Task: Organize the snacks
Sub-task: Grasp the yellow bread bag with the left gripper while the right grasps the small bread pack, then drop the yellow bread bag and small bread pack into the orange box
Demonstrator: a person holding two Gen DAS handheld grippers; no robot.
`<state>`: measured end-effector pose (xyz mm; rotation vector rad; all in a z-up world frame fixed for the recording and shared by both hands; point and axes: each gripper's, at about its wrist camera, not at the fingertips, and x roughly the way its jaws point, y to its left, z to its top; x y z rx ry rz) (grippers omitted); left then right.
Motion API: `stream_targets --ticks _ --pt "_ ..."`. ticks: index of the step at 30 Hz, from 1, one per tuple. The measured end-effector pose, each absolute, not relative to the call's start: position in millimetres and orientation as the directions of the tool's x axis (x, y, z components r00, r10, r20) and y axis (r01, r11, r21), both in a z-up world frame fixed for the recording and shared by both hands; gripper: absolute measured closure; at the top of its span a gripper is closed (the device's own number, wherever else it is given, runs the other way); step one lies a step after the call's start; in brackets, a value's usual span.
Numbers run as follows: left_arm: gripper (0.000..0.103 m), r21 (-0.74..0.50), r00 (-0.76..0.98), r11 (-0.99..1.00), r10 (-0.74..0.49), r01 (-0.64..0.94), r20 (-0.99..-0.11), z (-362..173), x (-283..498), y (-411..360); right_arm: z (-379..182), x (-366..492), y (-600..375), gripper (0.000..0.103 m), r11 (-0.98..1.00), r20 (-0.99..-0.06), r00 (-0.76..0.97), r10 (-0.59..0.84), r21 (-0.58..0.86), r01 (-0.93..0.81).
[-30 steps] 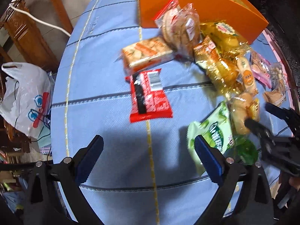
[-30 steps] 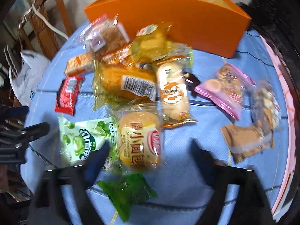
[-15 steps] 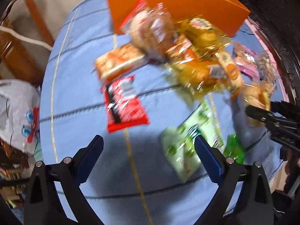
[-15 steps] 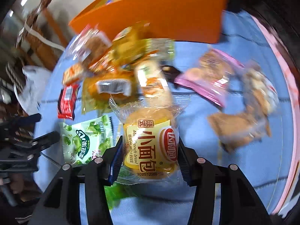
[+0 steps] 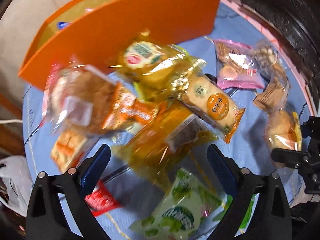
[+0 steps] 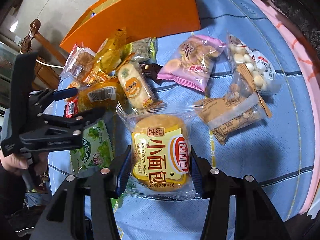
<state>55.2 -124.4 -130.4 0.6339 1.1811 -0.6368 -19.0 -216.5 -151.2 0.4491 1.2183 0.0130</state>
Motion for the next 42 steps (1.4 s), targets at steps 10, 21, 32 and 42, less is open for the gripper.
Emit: stream_targets --ticks 10,21,32,42 --pt "0.057 0.055 0.203 0.685 -0.137 0.726 -0.969 -144.0 68.2 -121.2 -144.0 -3.1 -220.6 0.05 0.917 -0.9 0.35 0.261 0.345 0.202" --pt "0.059 -0.21 0.185 0.8 -0.369 0.562 -0.911 -84.4 68.5 -50.8 -108.2 21.5 -207.1 0.05 0.918 -0.863 0.4 0.308 0.38 0.112" --pt "0.058 -0.272 0.326 0.825 -0.466 0.495 -0.822 0.4 105.5 -22.9 -20.4 79.5 -218.6 0.05 0.924 -0.748 0.592 0.301 0.381 0.012" --pt "0.058 -0.279 0.391 0.859 -0.456 0.429 -0.8 13.6 202.2 -56.0 1.9 182.1 -243.8 0.05 0.96 -0.723 0.676 0.144 0.268 0.083"
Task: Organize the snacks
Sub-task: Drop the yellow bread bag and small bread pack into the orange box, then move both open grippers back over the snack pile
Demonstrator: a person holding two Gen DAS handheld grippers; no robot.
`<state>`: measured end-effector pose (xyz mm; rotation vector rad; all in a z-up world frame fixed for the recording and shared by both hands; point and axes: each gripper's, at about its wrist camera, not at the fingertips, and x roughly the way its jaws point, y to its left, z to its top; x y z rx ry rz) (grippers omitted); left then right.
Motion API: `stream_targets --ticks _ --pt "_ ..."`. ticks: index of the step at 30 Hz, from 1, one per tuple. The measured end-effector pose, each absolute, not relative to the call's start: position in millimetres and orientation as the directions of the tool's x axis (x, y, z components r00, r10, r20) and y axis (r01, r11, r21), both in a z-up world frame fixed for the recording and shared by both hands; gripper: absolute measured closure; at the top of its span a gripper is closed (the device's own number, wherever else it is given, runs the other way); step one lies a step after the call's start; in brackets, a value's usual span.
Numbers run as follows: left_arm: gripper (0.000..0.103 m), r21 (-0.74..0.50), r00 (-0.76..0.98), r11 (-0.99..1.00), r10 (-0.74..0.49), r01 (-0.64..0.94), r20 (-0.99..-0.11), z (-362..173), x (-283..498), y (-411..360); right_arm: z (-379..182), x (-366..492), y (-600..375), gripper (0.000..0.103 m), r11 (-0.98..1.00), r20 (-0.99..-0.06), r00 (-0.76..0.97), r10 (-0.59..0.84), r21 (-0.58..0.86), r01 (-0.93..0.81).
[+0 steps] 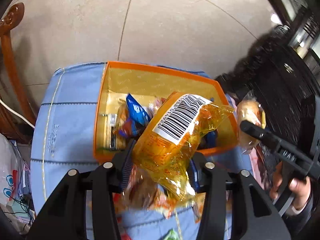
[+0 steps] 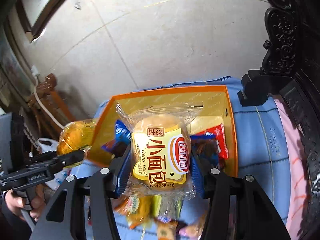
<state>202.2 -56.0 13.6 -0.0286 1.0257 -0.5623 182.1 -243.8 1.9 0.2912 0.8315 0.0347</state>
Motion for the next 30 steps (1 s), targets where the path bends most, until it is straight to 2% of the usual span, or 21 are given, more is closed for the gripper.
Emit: stream_targets --ticks 5,6,7,8,9,11,14,20,26,30 --pt "0.057 -0.279 0.377 0.874 -0.433 0.398 -0.819 -3.9 236.7 -71.9 -18.6 210.3 -241.6 0.049 0.962 -0.748 0.649 0.138 0.256 0.091" --pt "0.054 -0.285 0.367 0.878 -0.428 0.384 -0.826 -9.0 243.4 -75.0 -23.3 214.8 -240.4 0.049 0.962 -0.752 0.645 0.136 0.256 0.096" --pt "0.049 -0.285 0.367 0.886 -0.419 0.365 -0.831 -12.8 247.5 -76.7 -27.6 217.8 -239.2 0.043 0.962 -0.758 0.64 0.128 0.252 0.105" --pt "0.024 -0.285 0.37 0.891 -0.412 0.353 -0.832 -15.8 250.5 -78.2 -32.1 220.4 -237.2 0.025 0.962 -0.763 0.636 0.116 0.245 0.119" --pt "0.005 -0.277 0.382 0.902 -0.396 0.331 -0.835 -19.0 254.3 -78.2 -36.7 224.1 -238.2 0.019 0.963 -0.778 0.623 0.074 0.219 0.159" --pt "0.005 -0.269 0.409 0.926 -0.36 0.263 -0.839 -20.6 258.6 -73.3 -38.2 222.2 -240.4 0.016 0.957 -0.789 0.614 0.017 0.192 0.219" --pt "0.005 -0.359 0.377 0.896 -0.438 0.262 -0.816 -16.7 254.0 -63.4 -35.2 207.3 -246.0 0.015 0.956 -0.769 0.638 0.037 0.214 0.202" --pt "0.005 -0.309 0.389 0.904 -0.408 0.295 -0.826 -8.2 217.7 -49.3 -34.3 154.2 -252.2 0.006 0.947 -0.771 0.636 0.015 0.216 0.239" --pt "0.005 -0.196 0.392 0.903 -0.35 0.383 -0.851 -12.9 158.0 -36.0 -55.7 82.8 -236.5 0.005 0.95 -0.828 0.561 0.012 0.185 0.252" --pt "0.005 -0.198 0.344 0.887 -0.357 0.418 -0.868 -29.8 118.8 -23.8 -75.8 37.2 -218.1 0.005 0.955 -0.866 0.5 0.02 0.164 0.247"
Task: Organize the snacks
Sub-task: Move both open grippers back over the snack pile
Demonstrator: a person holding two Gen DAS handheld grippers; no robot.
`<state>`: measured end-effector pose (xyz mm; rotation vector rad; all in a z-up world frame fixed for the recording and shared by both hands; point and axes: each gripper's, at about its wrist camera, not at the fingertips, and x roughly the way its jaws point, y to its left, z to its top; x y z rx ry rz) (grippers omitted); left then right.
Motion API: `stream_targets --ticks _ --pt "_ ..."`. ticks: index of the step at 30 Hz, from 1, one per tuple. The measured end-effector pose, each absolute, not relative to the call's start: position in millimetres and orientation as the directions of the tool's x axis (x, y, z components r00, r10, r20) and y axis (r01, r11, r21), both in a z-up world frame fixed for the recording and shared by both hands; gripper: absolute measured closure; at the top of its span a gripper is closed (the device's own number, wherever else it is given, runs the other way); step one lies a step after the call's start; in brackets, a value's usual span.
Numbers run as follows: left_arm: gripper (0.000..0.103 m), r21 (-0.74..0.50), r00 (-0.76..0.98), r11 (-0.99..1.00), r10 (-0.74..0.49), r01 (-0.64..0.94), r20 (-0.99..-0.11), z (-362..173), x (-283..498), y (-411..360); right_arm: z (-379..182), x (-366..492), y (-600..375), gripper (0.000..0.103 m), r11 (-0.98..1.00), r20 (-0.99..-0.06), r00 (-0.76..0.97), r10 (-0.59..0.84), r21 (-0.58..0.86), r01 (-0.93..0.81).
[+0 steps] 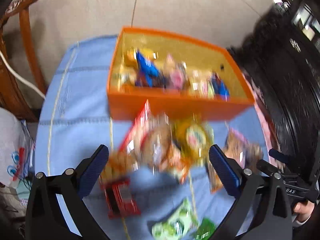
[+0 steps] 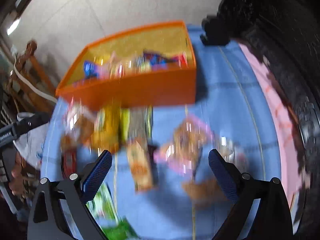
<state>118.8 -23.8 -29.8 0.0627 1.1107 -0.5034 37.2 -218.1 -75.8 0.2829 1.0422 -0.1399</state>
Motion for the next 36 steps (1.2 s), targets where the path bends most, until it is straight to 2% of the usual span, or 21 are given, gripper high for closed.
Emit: stream_targets --ticks 9,15,20,30,34,36 --pt "0.005 -0.229 0.181 0.883 -0.325 0.411 -0.928 -86.7 53.9 0.4 -117.0 -27.6 -173.5 0.005 0.959 -0.921 0.382 0.069 0.167 0.23" --pt "0.005 -0.202 0.162 0.884 -0.292 0.422 -0.943 -101.8 34.7 1.3 -126.7 -37.4 -183.4 0.005 0.935 -0.927 0.363 0.093 0.206 0.288" --pt "0.005 -0.128 0.174 0.89 -0.223 0.437 -0.959 -110.8 23.6 2.2 -133.3 -26.6 -180.1 0.005 0.946 -0.926 0.368 0.08 0.187 0.265" --pt "0.005 -0.07 0.166 0.93 -0.138 0.361 -0.977 -114.8 19.1 6.1 -146.4 47.7 -173.9 0.007 0.988 -0.92 0.389 0.044 0.097 0.12" --pt "0.005 -0.028 0.157 0.946 -0.083 0.323 -0.984 -114.6 8.4 11.5 -162.6 75.1 -168.7 0.035 0.997 -0.938 0.344 0.05 0.065 0.033" --pt "0.005 -0.012 0.16 0.952 -0.064 0.305 -0.985 -113.6 2.7 15.9 -169.5 83.6 -166.7 0.041 0.998 -0.945 0.323 0.052 0.059 0.011"
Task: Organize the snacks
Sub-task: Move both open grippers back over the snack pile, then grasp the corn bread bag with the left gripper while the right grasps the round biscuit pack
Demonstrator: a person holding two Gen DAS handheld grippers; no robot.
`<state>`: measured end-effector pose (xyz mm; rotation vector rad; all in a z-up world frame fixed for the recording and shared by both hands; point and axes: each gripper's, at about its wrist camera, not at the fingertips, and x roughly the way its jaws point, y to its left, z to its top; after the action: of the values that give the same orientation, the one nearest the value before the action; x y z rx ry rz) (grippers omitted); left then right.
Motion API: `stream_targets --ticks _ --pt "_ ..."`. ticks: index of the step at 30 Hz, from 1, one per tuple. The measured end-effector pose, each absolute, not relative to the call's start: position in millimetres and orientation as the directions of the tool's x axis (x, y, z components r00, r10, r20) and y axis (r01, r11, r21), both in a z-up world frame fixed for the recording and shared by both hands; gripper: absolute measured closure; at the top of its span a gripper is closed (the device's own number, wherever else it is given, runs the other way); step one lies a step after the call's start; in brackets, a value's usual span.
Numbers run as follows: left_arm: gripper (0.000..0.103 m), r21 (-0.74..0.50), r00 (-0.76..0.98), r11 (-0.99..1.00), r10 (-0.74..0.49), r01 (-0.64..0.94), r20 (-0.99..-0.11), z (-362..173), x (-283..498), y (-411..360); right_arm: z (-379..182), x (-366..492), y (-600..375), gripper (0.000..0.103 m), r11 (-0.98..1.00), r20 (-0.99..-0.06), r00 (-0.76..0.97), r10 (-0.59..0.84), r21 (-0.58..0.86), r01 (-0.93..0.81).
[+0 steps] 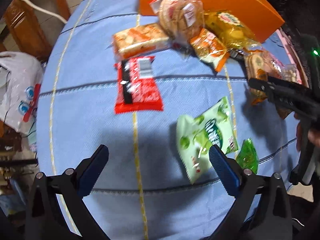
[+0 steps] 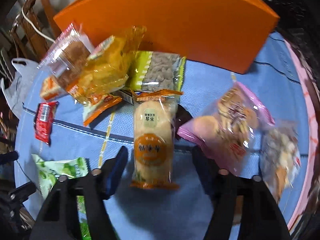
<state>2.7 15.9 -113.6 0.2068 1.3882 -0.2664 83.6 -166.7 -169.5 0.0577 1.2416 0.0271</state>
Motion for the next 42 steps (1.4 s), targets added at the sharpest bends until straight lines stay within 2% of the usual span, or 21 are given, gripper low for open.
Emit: stream_targets --ticks 1,3,8,13,18,21,26,31,32,33,35,38,40,42 --pt "0.005 -0.01 0.165 0.956 -0.062 0.294 -0.984 -111.8 -1.0 19.2 -172.6 87.3 -164.7 0.048 0.998 -0.948 0.314 0.059 0.058 -0.012" --pt "0.005 -0.014 0.174 0.959 -0.065 0.283 -0.983 -109.8 -4.9 23.9 -173.8 90.0 -162.2 0.069 0.999 -0.949 0.313 0.034 0.025 -0.035" --pt "0.005 -0.025 0.176 0.955 -0.08 0.297 -0.981 -109.1 -4.8 29.6 -156.6 85.0 -160.7 0.069 0.994 -0.941 0.321 0.107 0.088 -0.071" --pt "0.005 -0.062 0.167 0.925 -0.134 0.375 -0.977 -106.6 18.5 7.0 -138.7 63.6 -175.2 0.069 0.984 -0.929 0.338 0.149 0.174 0.044" --pt "0.005 -0.238 0.131 0.881 -0.314 0.408 -0.94 -86.2 46.2 -26.4 -129.6 32.4 -185.0 0.069 0.974 -0.923 0.361 0.13 0.186 0.125" --pt "0.005 -0.287 0.122 0.864 -0.365 0.414 -0.923 -75.4 65.8 -56.3 -131.1 10.3 -187.7 0.069 0.962 -0.918 0.371 0.14 0.215 0.171" --pt "0.005 -0.302 0.117 0.882 -0.365 0.362 -0.924 -69.1 113.8 -104.6 -135.3 0.1 -192.5 0.069 0.959 -0.923 0.342 0.173 0.238 0.157" --pt "0.005 -0.238 0.13 0.922 -0.288 0.304 -0.949 -76.7 153.9 -130.9 -142.8 3.4 -215.2 0.069 0.955 -0.919 0.325 0.223 0.272 0.116" --pt "0.01 -0.23 0.109 0.928 -0.271 0.292 -0.956 -82.7 158.6 -133.3 -144.6 7.0 -218.1 0.069 0.952 -0.917 0.325 0.232 0.282 0.117" --pt "0.026 -0.228 0.084 0.934 -0.26 0.275 -0.962 -91.1 163.6 -136.6 -145.9 10.0 -220.4 0.069 0.949 -0.913 0.327 0.245 0.295 0.113" --pt "0.042 -0.235 0.023 0.938 -0.249 0.253 -0.968 -112.0 170.9 -139.4 -148.8 16.4 -225.5 0.069 0.946 -0.907 0.325 0.267 0.311 0.09" --pt "0.045 -0.214 -0.039 0.955 -0.211 0.203 -0.977 -141.4 175.5 -140.0 -151.1 22.2 -226.4 0.069 0.945 -0.906 0.312 0.285 0.321 0.067" --pt "0.043 -0.236 -0.046 0.956 -0.232 0.174 -0.972 -152.7 177.3 -133.6 -146.3 26.4 -229.9 0.068 0.947 -0.905 0.31 0.291 0.319 0.043" --pt "0.059 -0.275 -0.033 0.952 -0.273 0.134 -0.962 -152.0 178.8 -126.2 -140.9 31.4 -231.9 0.069 0.947 -0.902 0.316 0.294 0.319 0.027"
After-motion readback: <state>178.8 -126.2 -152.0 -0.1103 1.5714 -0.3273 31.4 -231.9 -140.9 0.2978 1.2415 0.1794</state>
